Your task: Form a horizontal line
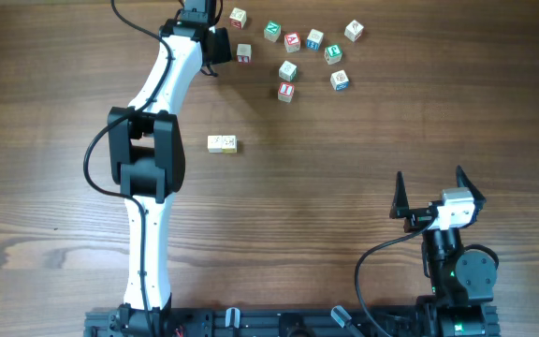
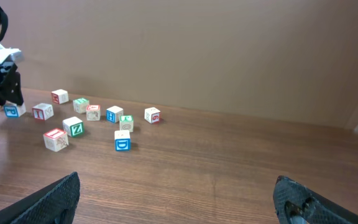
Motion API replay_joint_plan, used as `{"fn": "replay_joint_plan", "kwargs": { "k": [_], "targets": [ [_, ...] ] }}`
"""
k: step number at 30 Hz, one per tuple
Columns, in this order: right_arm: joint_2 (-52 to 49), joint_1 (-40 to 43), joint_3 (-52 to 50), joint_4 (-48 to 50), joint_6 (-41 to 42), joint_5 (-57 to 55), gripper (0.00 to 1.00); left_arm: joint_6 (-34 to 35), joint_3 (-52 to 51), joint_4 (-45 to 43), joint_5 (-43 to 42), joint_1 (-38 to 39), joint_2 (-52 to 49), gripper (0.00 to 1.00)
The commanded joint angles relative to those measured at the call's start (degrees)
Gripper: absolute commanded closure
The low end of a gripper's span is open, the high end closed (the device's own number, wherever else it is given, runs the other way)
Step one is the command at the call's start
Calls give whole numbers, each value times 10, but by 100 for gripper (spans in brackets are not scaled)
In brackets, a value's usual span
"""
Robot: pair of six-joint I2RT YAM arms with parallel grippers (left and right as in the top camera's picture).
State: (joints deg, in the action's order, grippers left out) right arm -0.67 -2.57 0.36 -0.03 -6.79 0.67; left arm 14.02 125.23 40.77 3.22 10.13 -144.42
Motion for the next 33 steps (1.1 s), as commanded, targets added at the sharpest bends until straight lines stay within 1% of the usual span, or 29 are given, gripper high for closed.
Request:
{"fn": "replay_joint_plan", "kwargs": {
  "k": [1, 3, 5, 6, 7, 8, 10, 11, 13, 16, 17, 18, 19, 20, 21, 22, 24, 25, 28, 29, 30, 31, 32, 33],
  "targets": [
    [2, 3, -1, 2, -7, 7, 0, -3, -4, 7, 9, 2, 16, 60],
    [2, 3, -1, 2, -7, 7, 0, -3, -4, 6, 9, 2, 16, 60],
    [2, 3, -1, 2, -6, 7, 0, -3, -4, 6, 9, 2, 16, 53],
    [2, 3, -1, 2, -7, 7, 0, -3, -4, 6, 9, 2, 16, 53],
    [2, 3, -1, 2, -7, 7, 0, -3, -4, 6, 9, 2, 14, 60],
    [2, 3, -1, 2, -6, 7, 0, -3, -4, 6, 9, 2, 14, 60],
    [2, 3, -1, 2, -7, 7, 0, -3, -4, 6, 9, 2, 13, 65],
    [2, 3, -1, 2, -7, 7, 0, -3, -4, 6, 9, 2, 13, 66],
    [2, 3, -1, 2, -7, 7, 0, -3, -4, 7, 9, 2, 12, 59],
    [2, 3, -1, 2, -7, 7, 0, -3, -4, 7, 9, 2, 12, 58],
    [2, 3, -1, 2, -7, 7, 0, -3, -4, 7, 9, 2, 12, 60],
    [2, 3, -1, 2, -7, 7, 0, -3, -4, 7, 9, 2, 12, 71],
    [2, 3, -1, 2, -7, 7, 0, -3, -4, 7, 9, 2, 12, 76],
    [2, 3, -1, 2, -7, 7, 0, -3, -4, 7, 9, 2, 12, 61],
    [2, 3, -1, 2, -7, 7, 0, -3, -4, 7, 9, 2, 12, 56],
    [2, 3, -1, 2, -7, 7, 0, -3, -4, 9, 9, 2, 12, 56],
    [2, 3, -1, 2, -7, 7, 0, -3, -4, 12, 9, 2, 12, 50],
    [2, 3, -1, 2, -7, 7, 0, -3, -5, 13, 9, 2, 12, 51],
    [2, 3, -1, 2, -7, 7, 0, -3, -5, 10, 9, 2, 12, 57],
    [2, 3, -1, 2, -7, 7, 0, -3, -5, 9, 9, 2, 12, 64],
    [2, 3, -1, 2, -7, 7, 0, -3, -5, 7, 9, 2, 12, 61],
    [2, 3, -1, 2, -7, 7, 0, -3, -5, 6, 9, 2, 12, 49],
    [2, 3, -1, 2, -7, 7, 0, -3, -5, 6, 9, 2, 12, 49],
    [2, 3, -1, 2, -7, 7, 0, -3, -5, 7, 9, 2, 12, 46]
  ]
}}
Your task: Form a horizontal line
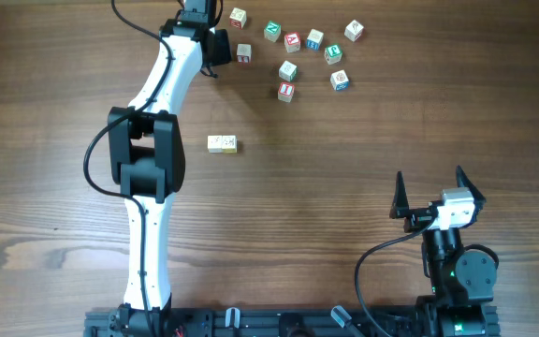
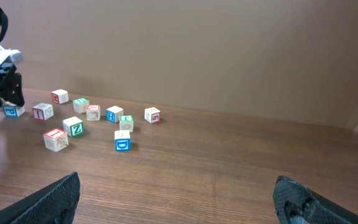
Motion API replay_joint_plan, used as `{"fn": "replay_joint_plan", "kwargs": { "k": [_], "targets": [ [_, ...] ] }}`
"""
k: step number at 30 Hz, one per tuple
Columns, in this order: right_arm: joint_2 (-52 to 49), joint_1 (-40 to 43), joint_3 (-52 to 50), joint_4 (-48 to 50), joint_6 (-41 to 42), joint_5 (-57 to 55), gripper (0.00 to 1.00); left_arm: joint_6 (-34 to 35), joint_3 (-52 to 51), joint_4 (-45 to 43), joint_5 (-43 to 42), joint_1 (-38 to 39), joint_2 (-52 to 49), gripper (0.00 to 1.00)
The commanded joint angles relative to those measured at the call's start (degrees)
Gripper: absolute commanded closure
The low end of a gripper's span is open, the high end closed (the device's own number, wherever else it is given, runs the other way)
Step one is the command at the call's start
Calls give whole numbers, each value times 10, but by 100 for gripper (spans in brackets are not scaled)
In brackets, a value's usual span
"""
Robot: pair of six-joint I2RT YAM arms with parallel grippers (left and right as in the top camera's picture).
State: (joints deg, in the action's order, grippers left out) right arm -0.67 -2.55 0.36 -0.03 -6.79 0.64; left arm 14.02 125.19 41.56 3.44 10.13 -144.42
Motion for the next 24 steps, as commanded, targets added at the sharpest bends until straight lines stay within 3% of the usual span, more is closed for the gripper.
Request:
{"fn": "replay_joint_plan", "kwargs": {
  "k": [1, 4, 9, 11, 15, 20, 24],
  "targets": [
    [2, 3, -1, 2, -7, 7, 0, -3, -7, -1, 7, 2, 12, 51],
    [2, 3, -1, 2, -6, 7, 0, -3, -16, -7, 7, 2, 12, 56],
    [2, 3, -1, 2, -7, 7, 0, -3, -16, -25, 7, 1, 12, 50],
    [2, 3, -1, 2, -7, 7, 0, -3, -16, -32, 7, 1, 12, 61],
    [2, 3, -1, 2, -7, 7, 0, -3, -16, -25, 7, 1, 12, 69],
    [2, 3, -1, 2, -7, 7, 0, -4, -16, -24, 8, -2, 19, 66],
    [2, 3, -1, 2, -7, 7, 0, -3, -15, 13, 8, -16, 107, 69]
  ]
}}
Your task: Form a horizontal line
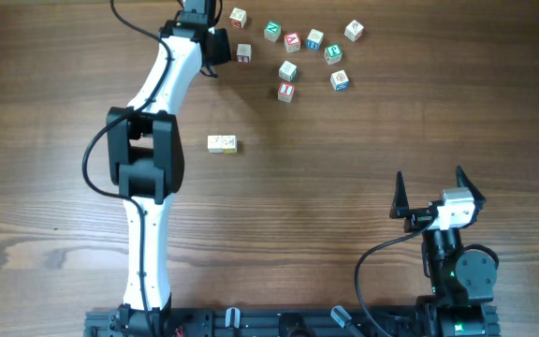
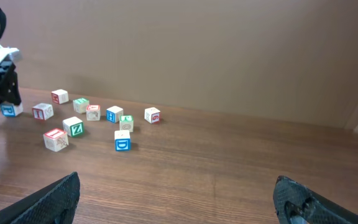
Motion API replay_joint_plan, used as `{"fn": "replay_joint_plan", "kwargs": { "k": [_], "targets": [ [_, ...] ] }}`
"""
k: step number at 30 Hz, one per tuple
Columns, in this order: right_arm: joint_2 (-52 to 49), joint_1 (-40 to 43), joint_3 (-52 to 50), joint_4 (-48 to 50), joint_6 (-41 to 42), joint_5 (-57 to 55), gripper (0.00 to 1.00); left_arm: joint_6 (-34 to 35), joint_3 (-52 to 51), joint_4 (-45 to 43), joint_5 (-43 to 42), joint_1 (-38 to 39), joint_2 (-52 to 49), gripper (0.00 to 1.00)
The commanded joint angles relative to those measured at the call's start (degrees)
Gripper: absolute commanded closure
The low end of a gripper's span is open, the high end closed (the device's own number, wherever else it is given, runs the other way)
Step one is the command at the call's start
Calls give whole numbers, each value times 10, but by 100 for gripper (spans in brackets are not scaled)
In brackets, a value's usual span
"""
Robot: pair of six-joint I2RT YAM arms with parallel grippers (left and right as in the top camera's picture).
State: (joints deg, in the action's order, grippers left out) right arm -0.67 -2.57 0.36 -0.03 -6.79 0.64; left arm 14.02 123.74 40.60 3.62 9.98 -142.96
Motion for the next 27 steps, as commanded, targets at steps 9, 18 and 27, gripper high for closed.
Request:
{"fn": "replay_joint_plan", "kwargs": {
  "k": [9, 18, 27],
  "targets": [
    [2, 3, -1, 2, -7, 7, 0, 0, -1, 349, 5, -40, 297, 70],
    [2, 3, -1, 2, -7, 7, 0, 47, -131, 427, -22, -37, 295, 69],
    [2, 3, -1, 2, -7, 7, 0, 40, -278, 334, 10, -10, 295, 69]
  ]
}}
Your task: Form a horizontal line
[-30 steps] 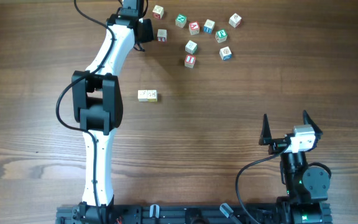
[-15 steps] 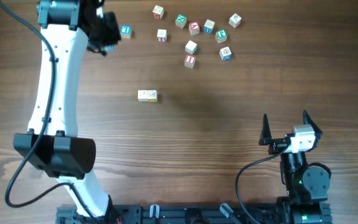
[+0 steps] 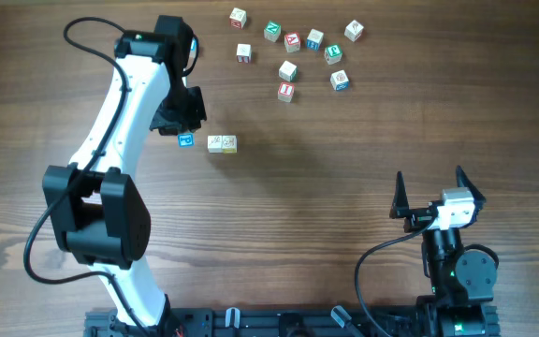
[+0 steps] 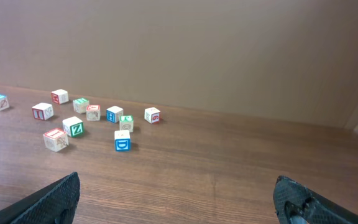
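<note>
Two cream blocks (image 3: 222, 143) lie side by side at mid-table. A blue-faced block (image 3: 186, 140) sits just left of them, level with them. It is at the tips of my left gripper (image 3: 184, 131), which looks shut on it; the grip itself is hard to see from above. Loose letter blocks (image 3: 288, 70) are scattered at the far edge, seen as a cluster of blocks (image 4: 74, 126) in the right wrist view. My right gripper (image 4: 179, 208) rests open and holds nothing, near the front right (image 3: 430, 180).
A lone teal-topped block sits left of the cluster; in the overhead view the left arm (image 3: 138, 75) hides it. A blue D block (image 4: 122, 140) is the nearest of the cluster. A tan wall (image 4: 179, 50) stands behind the table.
My left gripper has moved from the far-left end of the block cluster to mid-table, bringing the blue block beside the two cream blocks. The right arm has not moved.
My left gripper stood at the far edge with its tips at a blue block through all three earlier moments, shifting only slightly. Now that block is at mid-table, left of the two cream blocks. The right gripper stayed open and still throughout.
</note>
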Motion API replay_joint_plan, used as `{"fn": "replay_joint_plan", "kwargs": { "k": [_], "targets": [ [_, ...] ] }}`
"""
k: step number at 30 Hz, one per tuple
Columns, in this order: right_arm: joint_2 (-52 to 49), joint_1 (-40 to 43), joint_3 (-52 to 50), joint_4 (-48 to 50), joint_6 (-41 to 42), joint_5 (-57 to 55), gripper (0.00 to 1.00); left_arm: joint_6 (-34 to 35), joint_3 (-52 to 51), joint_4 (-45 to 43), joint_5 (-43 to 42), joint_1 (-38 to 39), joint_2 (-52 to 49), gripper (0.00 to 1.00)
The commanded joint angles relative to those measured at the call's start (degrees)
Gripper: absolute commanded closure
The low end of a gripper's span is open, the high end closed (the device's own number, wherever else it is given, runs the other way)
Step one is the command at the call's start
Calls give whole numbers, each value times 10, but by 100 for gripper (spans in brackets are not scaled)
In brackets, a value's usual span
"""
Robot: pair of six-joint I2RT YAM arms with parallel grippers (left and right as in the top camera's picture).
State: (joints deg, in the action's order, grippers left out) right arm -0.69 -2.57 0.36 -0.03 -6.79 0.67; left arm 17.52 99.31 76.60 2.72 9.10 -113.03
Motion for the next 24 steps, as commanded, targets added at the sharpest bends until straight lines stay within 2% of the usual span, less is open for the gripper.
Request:
{"fn": "replay_joint_plan", "kwargs": {
  "k": [1, 10, 20, 24],
  "targets": [
    [3, 3, -1, 2, -7, 7, 0, -2, -48, -45, 19, -1, -4, 70],
    [3, 3, -1, 2, -7, 7, 0, -24, -176, -216, 19, 1, -4, 70],
    [3, 3, -1, 2, -7, 7, 0, -64, -189, -269, 19, 1, -4, 69],
    [3, 3, -1, 2, -7, 7, 0, -67, -207, -283, 19, 1, -4, 66]
  ]
}}
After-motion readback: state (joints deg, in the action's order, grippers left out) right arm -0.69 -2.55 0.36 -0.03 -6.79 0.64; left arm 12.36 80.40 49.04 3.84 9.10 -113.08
